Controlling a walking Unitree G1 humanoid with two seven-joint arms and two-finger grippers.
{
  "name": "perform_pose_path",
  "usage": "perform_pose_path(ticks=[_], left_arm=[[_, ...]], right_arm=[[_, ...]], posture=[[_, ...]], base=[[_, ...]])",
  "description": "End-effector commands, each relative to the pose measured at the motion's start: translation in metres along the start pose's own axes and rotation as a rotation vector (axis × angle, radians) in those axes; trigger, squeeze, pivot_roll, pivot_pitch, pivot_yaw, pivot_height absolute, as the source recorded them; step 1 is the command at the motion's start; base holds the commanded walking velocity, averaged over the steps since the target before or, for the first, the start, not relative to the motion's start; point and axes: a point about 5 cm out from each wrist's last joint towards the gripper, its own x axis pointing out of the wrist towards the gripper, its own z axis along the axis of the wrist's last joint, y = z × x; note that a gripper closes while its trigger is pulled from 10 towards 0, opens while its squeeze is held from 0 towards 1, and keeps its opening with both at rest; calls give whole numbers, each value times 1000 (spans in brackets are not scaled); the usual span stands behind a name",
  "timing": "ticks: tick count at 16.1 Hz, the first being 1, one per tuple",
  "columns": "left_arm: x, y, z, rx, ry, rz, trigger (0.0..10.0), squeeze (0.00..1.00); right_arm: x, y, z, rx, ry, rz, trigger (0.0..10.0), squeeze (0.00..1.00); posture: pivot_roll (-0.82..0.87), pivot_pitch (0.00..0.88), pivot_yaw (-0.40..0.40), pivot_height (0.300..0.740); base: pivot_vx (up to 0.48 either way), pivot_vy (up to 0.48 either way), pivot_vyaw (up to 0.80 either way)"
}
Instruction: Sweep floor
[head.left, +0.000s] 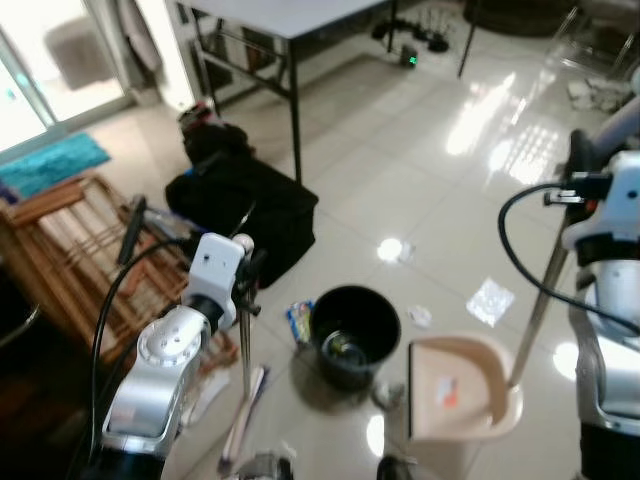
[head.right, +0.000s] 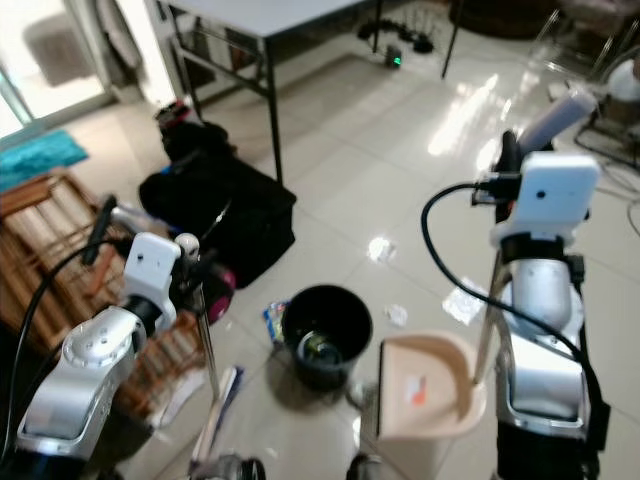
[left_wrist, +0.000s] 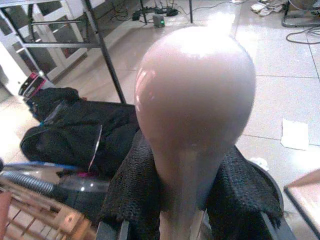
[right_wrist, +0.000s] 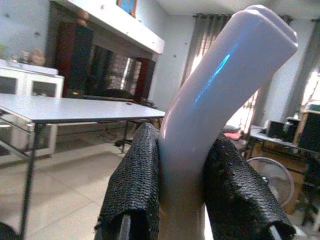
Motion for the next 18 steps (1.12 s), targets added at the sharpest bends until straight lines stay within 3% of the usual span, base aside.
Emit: perform_pose_path(ticks=[1, 8, 14, 18], left_arm=[[1, 2, 8, 12, -25, 1, 10000, 0], [7, 0, 14, 14, -52, -15, 10000, 0], [23, -5, 45, 20, -169, -47, 10000, 0], [28, -4, 49, 33, -173, -57, 10000, 0]], right_arm=[[-3, -2, 9, 8, -34, -11, 10000, 0], [-11, 6, 3, 106, 19, -3, 10000, 0], [-29, 16, -22, 212, 163, -36, 10000, 0], [-35, 16, -26, 246, 195, -62, 10000, 0]], posture=[[-65, 43, 43, 740], [-71, 43, 41, 740], [-67, 44, 44, 740], [-69, 39, 51, 740]], base=[[-270, 0, 0], [-116, 0, 0], [0, 0, 0], [0, 139, -278]])
